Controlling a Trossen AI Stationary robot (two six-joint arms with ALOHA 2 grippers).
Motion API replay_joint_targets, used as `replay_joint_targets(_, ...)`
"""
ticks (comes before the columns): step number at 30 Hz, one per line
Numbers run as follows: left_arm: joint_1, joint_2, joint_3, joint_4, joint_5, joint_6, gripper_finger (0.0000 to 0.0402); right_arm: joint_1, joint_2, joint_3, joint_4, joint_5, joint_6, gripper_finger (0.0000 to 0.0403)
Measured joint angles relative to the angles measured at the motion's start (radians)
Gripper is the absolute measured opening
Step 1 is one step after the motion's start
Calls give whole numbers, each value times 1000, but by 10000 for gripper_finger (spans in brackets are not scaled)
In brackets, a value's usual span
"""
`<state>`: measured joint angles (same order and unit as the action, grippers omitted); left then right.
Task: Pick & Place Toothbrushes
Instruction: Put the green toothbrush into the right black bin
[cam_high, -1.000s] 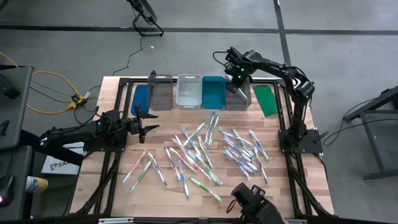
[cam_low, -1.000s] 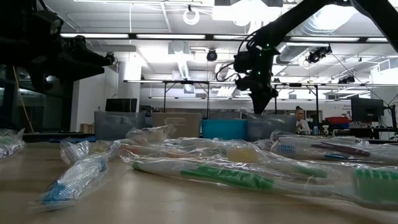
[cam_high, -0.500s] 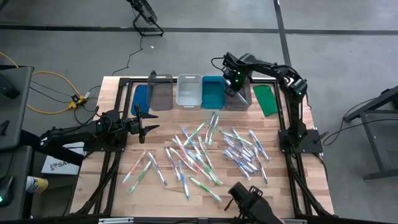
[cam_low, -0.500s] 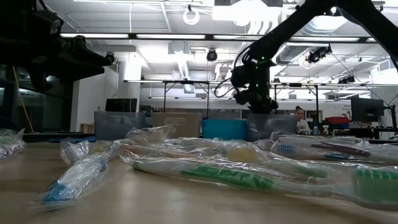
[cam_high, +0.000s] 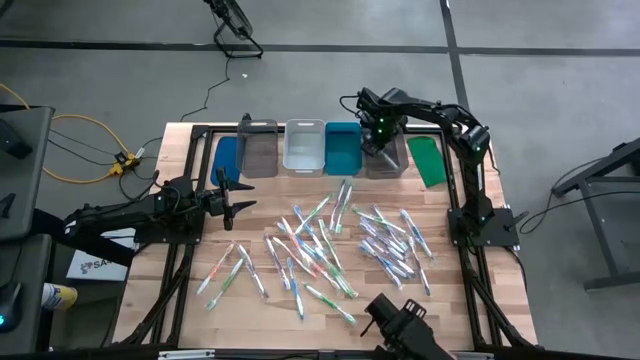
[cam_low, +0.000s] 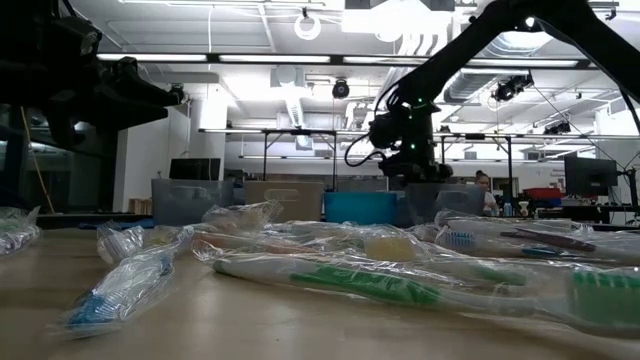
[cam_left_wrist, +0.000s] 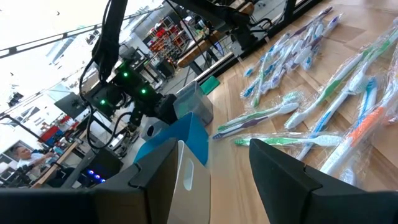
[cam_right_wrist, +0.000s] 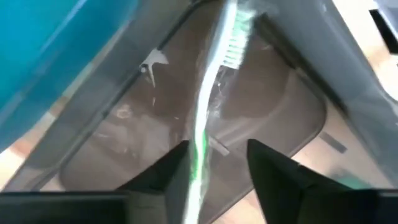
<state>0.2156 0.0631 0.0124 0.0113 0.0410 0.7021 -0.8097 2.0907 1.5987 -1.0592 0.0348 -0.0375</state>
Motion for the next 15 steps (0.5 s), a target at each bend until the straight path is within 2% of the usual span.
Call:
replay_joint_targets(4,0,0,0,0,0,0,193,4,0,46,-72,-14,17,213)
replay_joint_targets(7,0,0,0,0,0,0,193,5,0,109,-148,-15,43,236)
replay_joint_targets(12,0,0,0,0,0,0,193,13,-3,228,-345,-26,142,246)
replay_joint_targets(15,0,0,0,0,0,0,193,28,-32,234,-442,-51,205,247)
